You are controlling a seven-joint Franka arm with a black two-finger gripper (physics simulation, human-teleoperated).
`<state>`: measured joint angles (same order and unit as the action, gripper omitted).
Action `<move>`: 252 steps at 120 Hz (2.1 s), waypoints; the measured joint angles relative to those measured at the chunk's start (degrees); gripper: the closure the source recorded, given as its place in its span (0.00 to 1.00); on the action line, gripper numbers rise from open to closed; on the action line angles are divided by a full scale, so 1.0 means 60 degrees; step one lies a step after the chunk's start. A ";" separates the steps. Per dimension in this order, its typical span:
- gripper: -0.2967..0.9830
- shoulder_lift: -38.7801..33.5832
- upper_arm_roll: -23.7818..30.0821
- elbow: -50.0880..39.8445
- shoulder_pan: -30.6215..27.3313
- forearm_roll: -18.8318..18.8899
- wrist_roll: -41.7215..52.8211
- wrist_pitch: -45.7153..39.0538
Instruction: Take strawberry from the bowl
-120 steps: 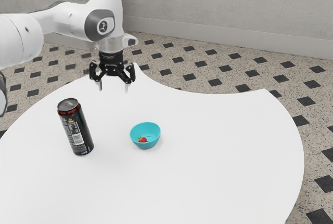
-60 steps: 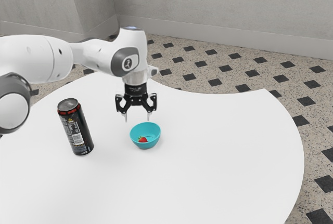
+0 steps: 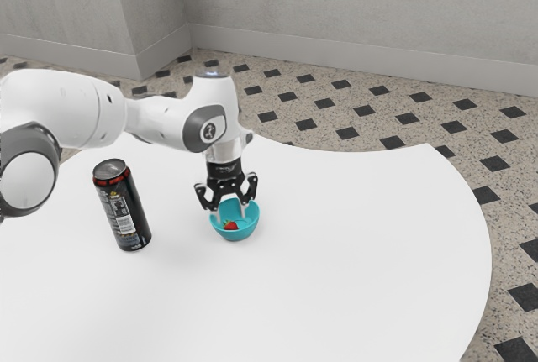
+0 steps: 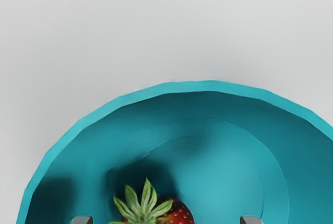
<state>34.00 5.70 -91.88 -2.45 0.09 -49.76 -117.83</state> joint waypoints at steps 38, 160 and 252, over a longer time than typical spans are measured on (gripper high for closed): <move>0.52 0.0189 0.0002 -0.0104 -0.0144 -0.0384 -0.0679 -0.0425; 0.62 0.0216 0.0002 -0.0206 -0.0077 -0.0425 -0.1561 -0.0407; 0.70 0.0125 0.0031 -0.0237 -0.0031 -0.0294 -0.1968 -0.0333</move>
<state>34.75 5.88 -93.31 -2.64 -1.67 -61.56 -119.82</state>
